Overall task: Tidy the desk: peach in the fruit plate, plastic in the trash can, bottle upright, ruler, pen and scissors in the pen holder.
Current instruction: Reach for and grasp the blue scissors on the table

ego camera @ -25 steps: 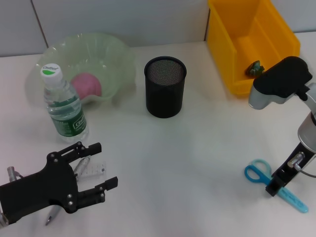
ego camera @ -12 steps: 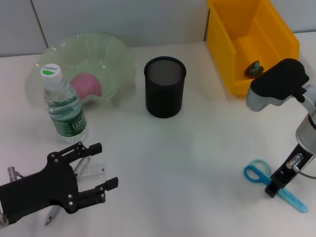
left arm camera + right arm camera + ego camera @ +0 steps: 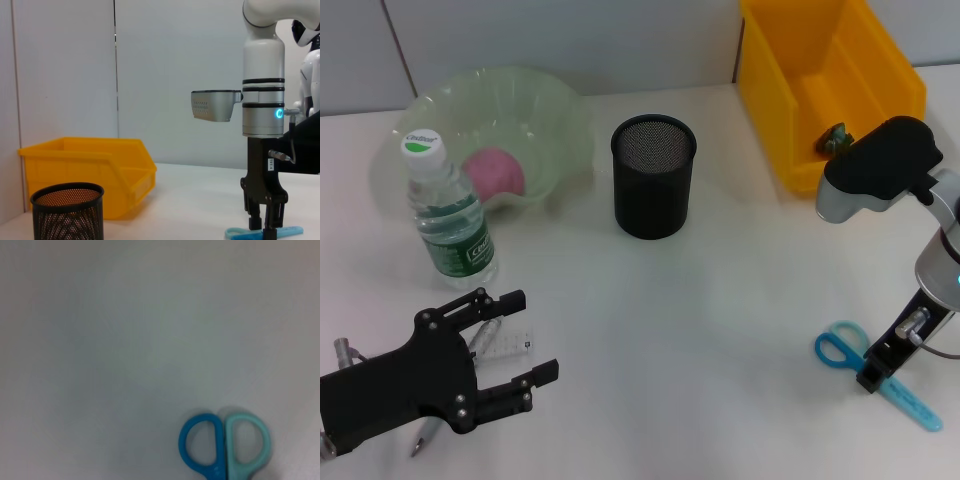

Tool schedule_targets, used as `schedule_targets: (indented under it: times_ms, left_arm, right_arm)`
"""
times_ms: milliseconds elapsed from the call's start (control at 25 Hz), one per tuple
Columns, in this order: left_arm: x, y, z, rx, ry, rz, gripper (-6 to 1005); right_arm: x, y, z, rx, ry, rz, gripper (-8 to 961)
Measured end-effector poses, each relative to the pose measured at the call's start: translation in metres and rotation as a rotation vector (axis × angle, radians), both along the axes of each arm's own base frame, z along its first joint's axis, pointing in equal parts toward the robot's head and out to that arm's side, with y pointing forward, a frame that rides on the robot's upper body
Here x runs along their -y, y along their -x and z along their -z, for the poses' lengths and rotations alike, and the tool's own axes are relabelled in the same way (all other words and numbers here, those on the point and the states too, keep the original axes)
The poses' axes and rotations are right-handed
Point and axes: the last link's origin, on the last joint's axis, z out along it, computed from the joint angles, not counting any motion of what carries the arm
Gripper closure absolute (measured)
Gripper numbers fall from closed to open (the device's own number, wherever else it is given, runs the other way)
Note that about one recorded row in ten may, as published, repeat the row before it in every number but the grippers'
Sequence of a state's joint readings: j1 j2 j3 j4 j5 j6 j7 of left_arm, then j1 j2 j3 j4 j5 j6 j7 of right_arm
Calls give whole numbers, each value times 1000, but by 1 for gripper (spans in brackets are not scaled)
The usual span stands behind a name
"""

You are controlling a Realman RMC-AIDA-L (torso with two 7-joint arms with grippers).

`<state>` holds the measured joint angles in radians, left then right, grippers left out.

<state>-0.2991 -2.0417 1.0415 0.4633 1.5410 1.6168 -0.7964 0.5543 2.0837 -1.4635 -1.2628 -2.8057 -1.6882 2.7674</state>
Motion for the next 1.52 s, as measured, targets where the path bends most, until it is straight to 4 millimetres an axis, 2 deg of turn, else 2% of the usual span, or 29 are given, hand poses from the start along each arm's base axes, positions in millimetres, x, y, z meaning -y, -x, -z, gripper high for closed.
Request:
schedule_targets:
  times_ms: [720, 1120, 1520]
  left_arm:
    - [0, -1, -1, 2, 1, 7, 217]
    - [1, 0, -1, 2, -1, 6, 218]
    - [1, 0, -1, 3, -2, 6, 219]
  right_arm:
    - [1, -1, 5, -23, 17, 18, 515]
    - [2, 0, 7, -29, 23, 22, 618]
    - [4, 0, 7, -33, 27, 29, 679]
